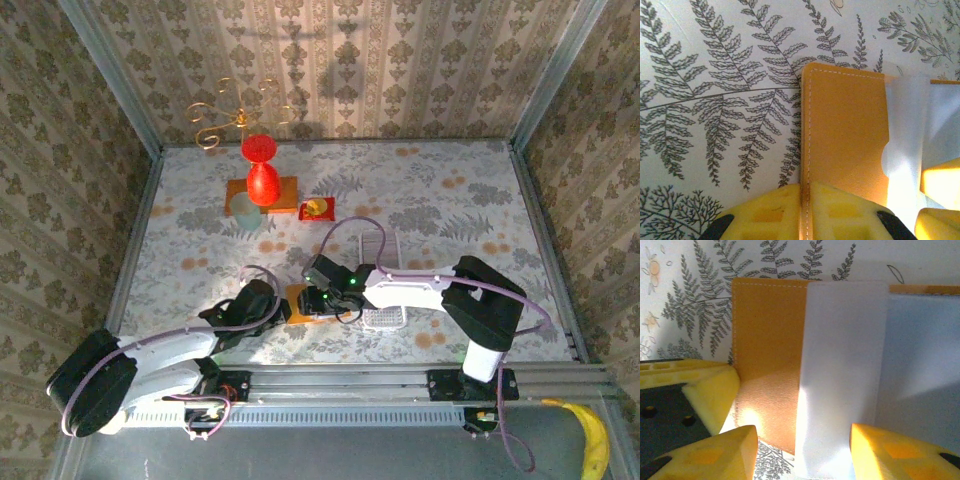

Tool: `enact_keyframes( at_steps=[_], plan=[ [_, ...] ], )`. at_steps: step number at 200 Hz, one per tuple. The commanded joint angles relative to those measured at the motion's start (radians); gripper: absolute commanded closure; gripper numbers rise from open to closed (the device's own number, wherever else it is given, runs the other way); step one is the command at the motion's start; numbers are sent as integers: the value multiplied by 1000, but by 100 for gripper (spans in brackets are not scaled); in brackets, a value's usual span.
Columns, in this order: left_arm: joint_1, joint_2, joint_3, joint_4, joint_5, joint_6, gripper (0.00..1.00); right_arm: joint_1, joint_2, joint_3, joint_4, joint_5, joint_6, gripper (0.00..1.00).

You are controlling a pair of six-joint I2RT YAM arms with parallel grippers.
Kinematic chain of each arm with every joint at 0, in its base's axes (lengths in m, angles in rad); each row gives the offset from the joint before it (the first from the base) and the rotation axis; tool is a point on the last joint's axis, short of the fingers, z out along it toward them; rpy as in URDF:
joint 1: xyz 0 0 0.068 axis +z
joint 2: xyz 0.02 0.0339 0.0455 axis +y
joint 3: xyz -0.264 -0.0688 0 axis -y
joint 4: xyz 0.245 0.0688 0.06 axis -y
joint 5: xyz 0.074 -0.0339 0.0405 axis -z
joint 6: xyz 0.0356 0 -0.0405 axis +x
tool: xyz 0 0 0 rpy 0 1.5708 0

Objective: Put the credit cards into the card holder

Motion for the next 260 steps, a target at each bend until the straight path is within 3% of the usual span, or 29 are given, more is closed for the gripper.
enact_keyframes(
  at_steps=[1,127,190,200,233,260],
  plan=[
    [-13,7,-1,36,24,-18,87,2,-22,-20,64,-39,50,49],
    [-30,-16,-37,55,-19,-48,90,-1,-118,-155,430,-100,139,50],
    [-31,46,-23,76,-4,-37,90,0,-356,-228,257,133,67,46],
    [-30,51,-21,75,-3,-36,90,-3,-405,-249,215,175,75,42],
    [-30,27,-4,34,-5,-14,90,-16,-417,-240,105,167,15,43],
    [-23,-66,29,-102,-47,37,89,-17,-467,-226,90,172,-120,42]
  ],
)
